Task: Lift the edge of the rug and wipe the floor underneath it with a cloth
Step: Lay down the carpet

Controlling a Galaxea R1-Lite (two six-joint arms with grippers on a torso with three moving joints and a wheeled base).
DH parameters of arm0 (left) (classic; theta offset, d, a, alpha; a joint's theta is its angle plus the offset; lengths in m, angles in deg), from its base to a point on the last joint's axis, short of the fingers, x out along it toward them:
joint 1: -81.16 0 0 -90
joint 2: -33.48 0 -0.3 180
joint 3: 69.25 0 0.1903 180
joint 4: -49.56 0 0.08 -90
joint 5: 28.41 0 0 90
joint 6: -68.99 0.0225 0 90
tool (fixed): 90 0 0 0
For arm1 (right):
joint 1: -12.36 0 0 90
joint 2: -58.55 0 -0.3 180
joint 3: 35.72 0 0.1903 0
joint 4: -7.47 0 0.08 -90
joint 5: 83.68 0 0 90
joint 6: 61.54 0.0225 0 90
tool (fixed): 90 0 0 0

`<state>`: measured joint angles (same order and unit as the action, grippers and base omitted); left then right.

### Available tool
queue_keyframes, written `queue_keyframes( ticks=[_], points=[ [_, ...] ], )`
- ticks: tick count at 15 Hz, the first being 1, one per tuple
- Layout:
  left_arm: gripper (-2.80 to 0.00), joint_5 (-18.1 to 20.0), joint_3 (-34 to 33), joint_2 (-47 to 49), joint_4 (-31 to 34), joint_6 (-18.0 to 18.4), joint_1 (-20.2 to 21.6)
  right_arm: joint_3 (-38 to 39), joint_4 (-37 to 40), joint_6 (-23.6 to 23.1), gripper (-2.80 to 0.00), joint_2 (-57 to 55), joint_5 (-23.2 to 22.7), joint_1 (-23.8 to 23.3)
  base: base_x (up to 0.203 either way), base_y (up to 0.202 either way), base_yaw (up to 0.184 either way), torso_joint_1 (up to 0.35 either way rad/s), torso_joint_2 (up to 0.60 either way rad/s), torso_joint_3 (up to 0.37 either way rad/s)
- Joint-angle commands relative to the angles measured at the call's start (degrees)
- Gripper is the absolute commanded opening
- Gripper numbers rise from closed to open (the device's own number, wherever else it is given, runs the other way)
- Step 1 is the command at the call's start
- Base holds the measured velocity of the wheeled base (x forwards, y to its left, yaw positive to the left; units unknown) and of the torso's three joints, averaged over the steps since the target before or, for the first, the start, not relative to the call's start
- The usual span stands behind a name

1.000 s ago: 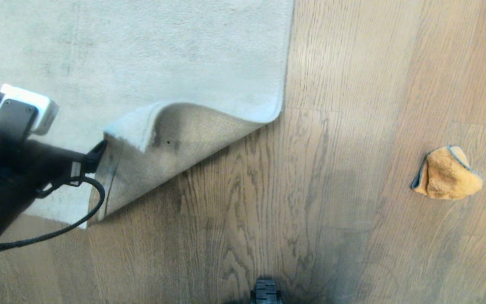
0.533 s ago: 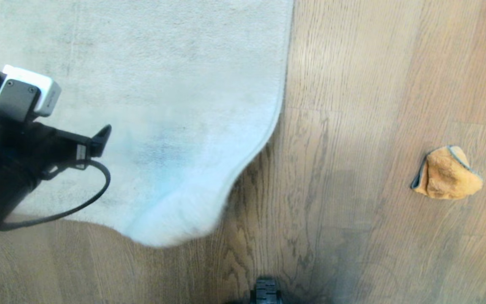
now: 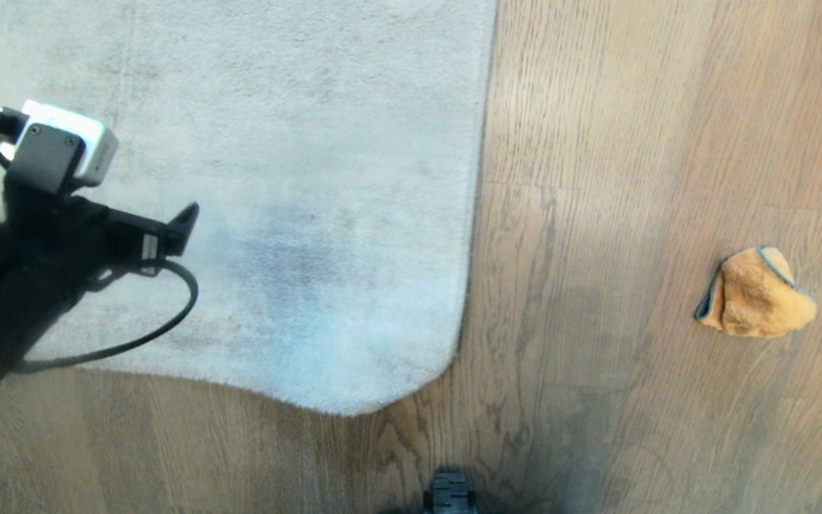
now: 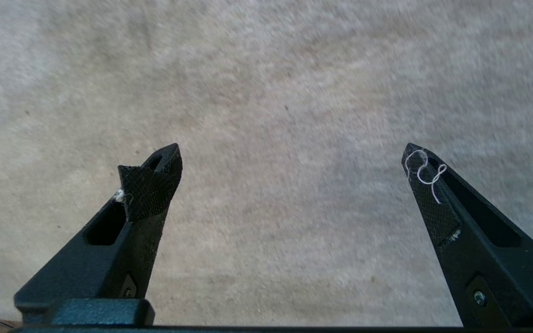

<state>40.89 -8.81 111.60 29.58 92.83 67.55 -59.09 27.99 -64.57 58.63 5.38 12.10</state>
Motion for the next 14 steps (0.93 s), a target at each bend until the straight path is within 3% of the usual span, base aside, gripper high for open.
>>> queue_keyframes(
  ticks=[1,3,7,14],
  points=[
    [0.0,-0.2,-2.6,-0.1,-0.2,0.1,-0.7,0.0,-0.1,0.0,-2.8,-0.1,0.0,0.0,0.0,0.0,0.0,0.0,0.0,0.0],
    [0.0,-0.3,-4.0,-0.5,-0.2,-0.9,-1.2,0.0,-0.1,0.0,-2.8,-0.1,0.0,0.0,0.0,0.0,0.0,0.0,0.0,0.0],
    [0.0,-0.2,-8.5,-0.9,-0.2,-8.1,-3.8,0.0,-0.1,0.0,-2.8,-0.2,0.0,0.0,0.0,0.0,0.0,0.0,0.0,0.0],
    [0.0,0.0,-12.0,2.2,0.3,-15.9,-13.0,0.0,-0.1,0.0,-2.8,-0.1,0.0,0.0,0.0,0.0,0.0,0.0,0.0,0.0]
  ],
)
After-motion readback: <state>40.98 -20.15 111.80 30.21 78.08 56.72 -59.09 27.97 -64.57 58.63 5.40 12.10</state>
